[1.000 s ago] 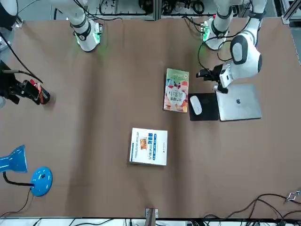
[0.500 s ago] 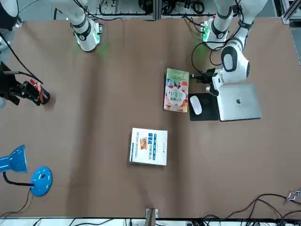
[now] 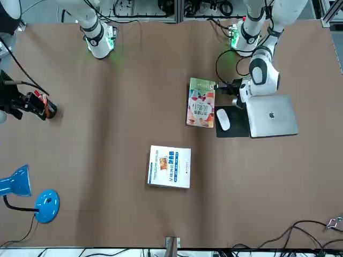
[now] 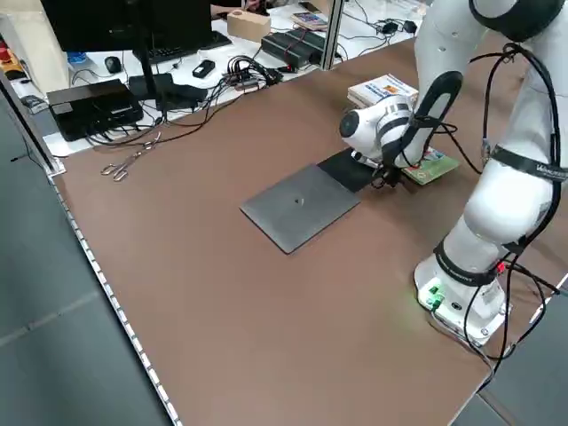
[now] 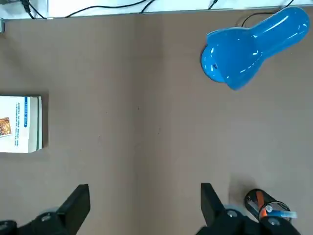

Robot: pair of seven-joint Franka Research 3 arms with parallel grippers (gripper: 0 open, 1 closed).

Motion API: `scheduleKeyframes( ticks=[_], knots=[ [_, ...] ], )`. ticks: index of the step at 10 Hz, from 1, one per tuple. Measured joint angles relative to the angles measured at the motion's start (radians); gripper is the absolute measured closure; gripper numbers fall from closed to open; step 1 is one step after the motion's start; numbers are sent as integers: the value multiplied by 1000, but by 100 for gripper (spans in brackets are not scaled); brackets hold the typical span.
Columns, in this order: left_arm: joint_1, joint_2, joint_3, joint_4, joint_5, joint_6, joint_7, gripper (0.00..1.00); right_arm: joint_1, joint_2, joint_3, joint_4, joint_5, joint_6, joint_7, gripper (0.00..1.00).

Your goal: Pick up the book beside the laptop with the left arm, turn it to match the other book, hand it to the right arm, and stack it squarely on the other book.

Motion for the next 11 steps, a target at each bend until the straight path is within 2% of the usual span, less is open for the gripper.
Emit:
scheduleKeyframes(
  ticks=[5, 11],
  knots=[
    [0, 68, -25, 1, -40, 0, 69, 11, 5, 1, 0, 0, 0, 0, 0, 0],
    [-2, 77, -64, 4, -97, 3, 73, 22, 5, 1, 0, 0, 0, 0, 0, 0]
  ],
)
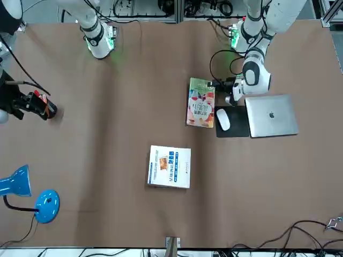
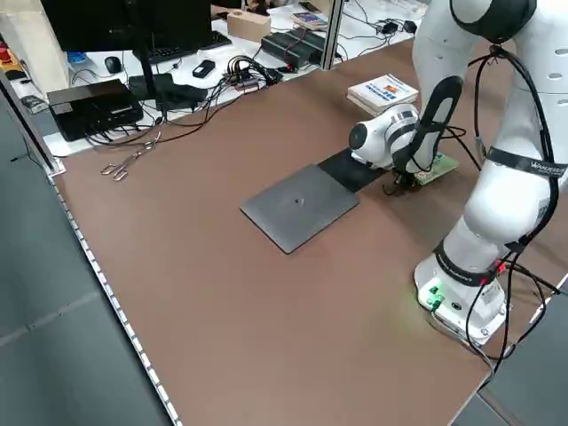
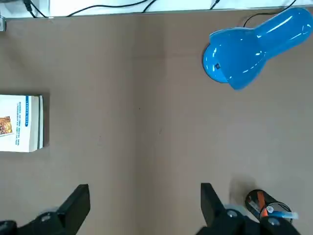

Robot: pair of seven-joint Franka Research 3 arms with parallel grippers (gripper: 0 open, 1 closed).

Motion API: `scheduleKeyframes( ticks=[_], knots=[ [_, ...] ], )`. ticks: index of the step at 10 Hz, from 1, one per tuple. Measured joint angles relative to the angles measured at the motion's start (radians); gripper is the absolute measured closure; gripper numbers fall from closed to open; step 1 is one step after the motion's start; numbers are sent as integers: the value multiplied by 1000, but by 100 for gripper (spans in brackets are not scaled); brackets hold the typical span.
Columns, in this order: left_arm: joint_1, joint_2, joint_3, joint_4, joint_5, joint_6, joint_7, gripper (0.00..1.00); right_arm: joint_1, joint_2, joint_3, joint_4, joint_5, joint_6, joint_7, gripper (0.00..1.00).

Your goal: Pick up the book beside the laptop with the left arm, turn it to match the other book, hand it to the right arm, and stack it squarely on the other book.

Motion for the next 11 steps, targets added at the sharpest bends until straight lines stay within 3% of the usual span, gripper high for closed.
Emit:
scheduleKeyframes(
  ticks=[1, 3, 4, 7, 11],
  knots=[
    [0, 2, 0, 0, 0, 2, 1, 33, 0, 0, 0, 0, 0, 0, 0, 0],
    [-1, 3, -2, 5, 0, 5, 26, 68, 0, 0, 0, 0, 0, 0, 0, 0],
    [-5, 3, -7, 12, 0, 17, 35, 78, 0, 0, 0, 0, 0, 0, 0, 0],
    [-15, -32, -22, 40, 0, 59, 48, 82, 0, 0, 0, 0, 0, 0, 0, 0],
    [-16, -211, -27, 62, 40, 75, 71, 84, 0, 0, 0, 0, 0, 0, 0, 0]
  ],
)
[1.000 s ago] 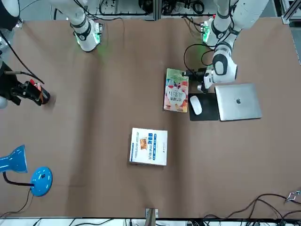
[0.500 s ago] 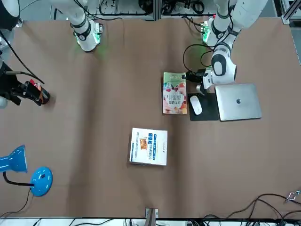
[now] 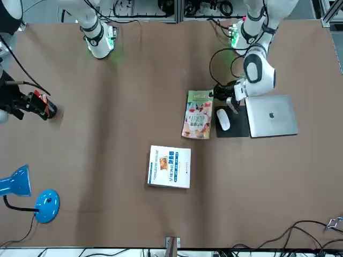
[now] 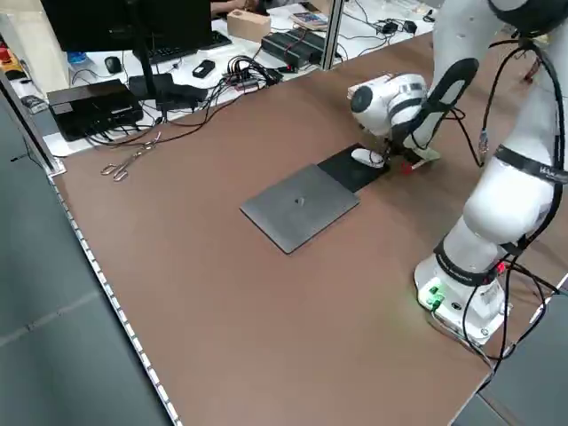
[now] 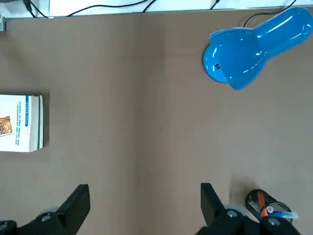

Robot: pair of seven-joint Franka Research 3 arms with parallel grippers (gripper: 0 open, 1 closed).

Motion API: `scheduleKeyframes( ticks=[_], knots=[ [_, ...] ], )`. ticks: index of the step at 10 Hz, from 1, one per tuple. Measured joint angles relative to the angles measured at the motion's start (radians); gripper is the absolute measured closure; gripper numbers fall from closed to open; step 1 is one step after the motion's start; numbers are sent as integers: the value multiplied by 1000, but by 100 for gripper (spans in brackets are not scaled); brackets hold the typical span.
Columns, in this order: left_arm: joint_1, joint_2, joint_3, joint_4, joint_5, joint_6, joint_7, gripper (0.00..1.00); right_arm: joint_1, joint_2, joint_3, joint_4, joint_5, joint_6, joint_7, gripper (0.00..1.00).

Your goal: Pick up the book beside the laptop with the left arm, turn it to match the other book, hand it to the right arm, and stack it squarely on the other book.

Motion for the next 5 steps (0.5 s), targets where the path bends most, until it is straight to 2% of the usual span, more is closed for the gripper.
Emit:
scheduleKeyframes(
  ticks=[3, 5],
  knots=[
    [15, -123, 4, 19, 76, -55, -15, 84, 0, 1, 0, 0, 0, 0, 0, 0],
    [85, -156, 7, 105, 184, -180, -75, 84, 0, 1, 0, -1, 0, 0, 0, 0]
  ],
)
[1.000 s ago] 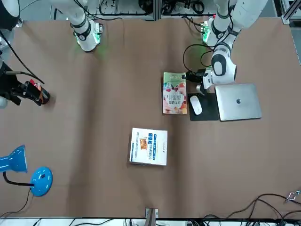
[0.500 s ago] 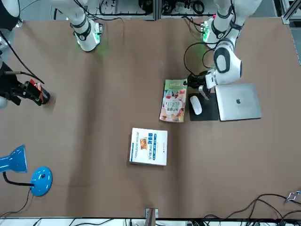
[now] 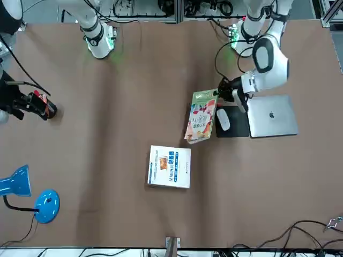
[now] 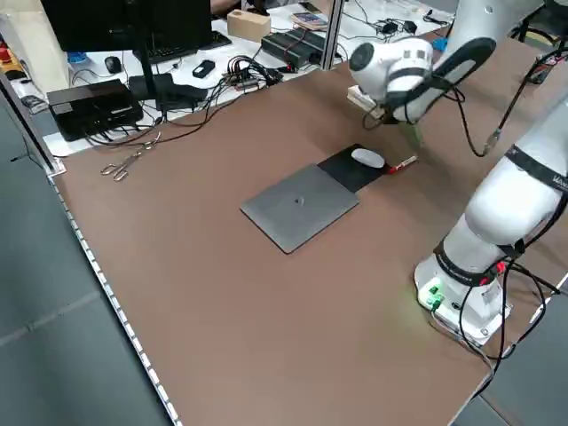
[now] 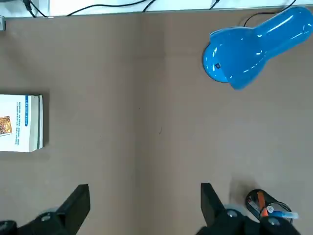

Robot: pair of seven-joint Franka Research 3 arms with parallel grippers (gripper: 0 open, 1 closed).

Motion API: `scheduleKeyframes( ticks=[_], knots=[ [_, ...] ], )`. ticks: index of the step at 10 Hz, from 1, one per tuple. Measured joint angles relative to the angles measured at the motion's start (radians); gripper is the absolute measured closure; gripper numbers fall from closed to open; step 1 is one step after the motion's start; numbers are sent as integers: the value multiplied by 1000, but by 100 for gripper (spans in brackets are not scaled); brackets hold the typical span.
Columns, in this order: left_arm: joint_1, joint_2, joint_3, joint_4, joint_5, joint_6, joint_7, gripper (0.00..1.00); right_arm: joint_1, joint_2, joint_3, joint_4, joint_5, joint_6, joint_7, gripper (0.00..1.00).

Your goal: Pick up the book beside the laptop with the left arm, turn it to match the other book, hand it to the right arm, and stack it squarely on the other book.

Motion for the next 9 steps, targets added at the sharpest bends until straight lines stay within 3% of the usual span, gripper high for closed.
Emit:
scheduleKeyframes(
  ticks=[5, 9],
  knots=[
    [39, 60, -6, 296, 189, -53, -120, 84, 0, 1, 0, 0, 0, 0, 0, 0],
    [5, 276, -7, 577, 387, -57, -173, 84, 4, 1, 0, 0, 0, 0, 0, 0]
  ],
)
